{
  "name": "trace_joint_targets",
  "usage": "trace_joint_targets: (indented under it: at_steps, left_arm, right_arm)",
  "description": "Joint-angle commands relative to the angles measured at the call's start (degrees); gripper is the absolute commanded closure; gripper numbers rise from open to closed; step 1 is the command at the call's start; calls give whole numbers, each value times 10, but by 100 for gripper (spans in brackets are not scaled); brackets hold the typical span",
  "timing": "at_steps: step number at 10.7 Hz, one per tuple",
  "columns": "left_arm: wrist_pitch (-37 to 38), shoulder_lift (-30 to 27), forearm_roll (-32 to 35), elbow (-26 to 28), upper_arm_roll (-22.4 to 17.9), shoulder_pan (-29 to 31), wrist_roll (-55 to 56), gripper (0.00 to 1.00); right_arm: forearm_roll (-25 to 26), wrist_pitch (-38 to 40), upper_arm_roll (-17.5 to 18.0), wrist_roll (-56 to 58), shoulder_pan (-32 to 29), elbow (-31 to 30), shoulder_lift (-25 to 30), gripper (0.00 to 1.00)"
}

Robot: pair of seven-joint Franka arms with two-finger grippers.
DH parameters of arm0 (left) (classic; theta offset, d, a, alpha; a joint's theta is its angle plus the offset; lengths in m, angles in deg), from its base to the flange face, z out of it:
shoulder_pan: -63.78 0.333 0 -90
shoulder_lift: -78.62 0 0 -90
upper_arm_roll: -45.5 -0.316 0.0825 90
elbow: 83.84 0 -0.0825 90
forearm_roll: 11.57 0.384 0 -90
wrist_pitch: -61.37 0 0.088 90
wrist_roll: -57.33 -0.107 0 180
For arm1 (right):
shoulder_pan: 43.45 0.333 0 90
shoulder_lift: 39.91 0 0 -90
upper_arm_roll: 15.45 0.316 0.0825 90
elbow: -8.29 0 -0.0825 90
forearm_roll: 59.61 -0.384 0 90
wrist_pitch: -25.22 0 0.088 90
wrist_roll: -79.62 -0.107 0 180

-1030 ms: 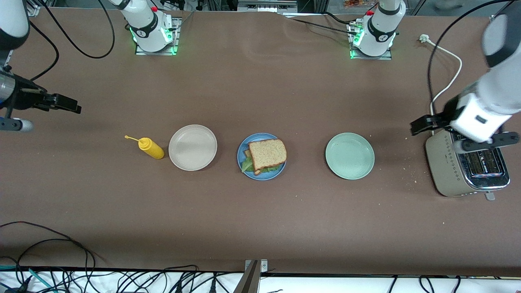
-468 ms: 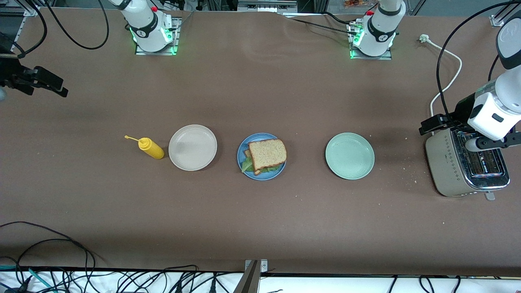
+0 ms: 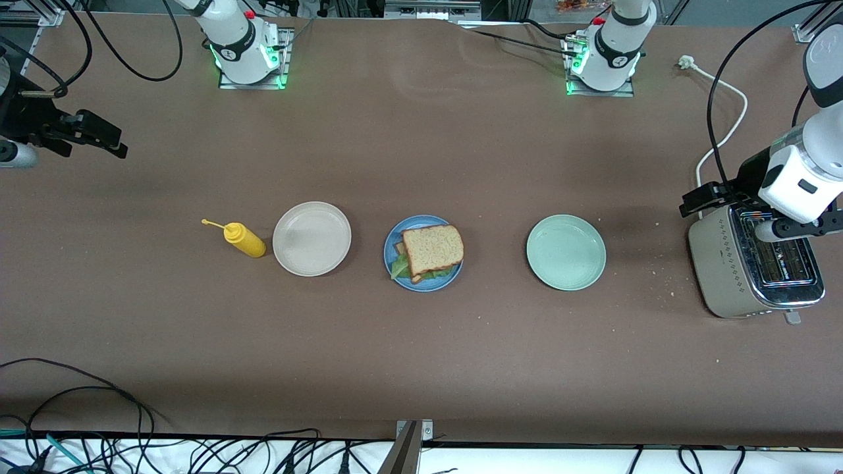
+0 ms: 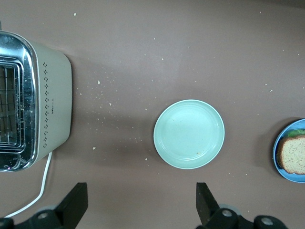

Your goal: Make sandwich in blue plate with both arms

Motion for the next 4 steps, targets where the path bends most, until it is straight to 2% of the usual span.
trace_joint_targets:
  at_steps: [1, 4]
  left_arm:
    - [-21, -18, -12, 11, 2, 4, -10, 0]
    - [-13, -19, -9, 5, 16, 0, 1, 0]
  right_arm:
    - [11, 8, 1, -8, 2, -4, 6, 0]
    - [10, 9, 1, -7, 1, 1, 1, 0]
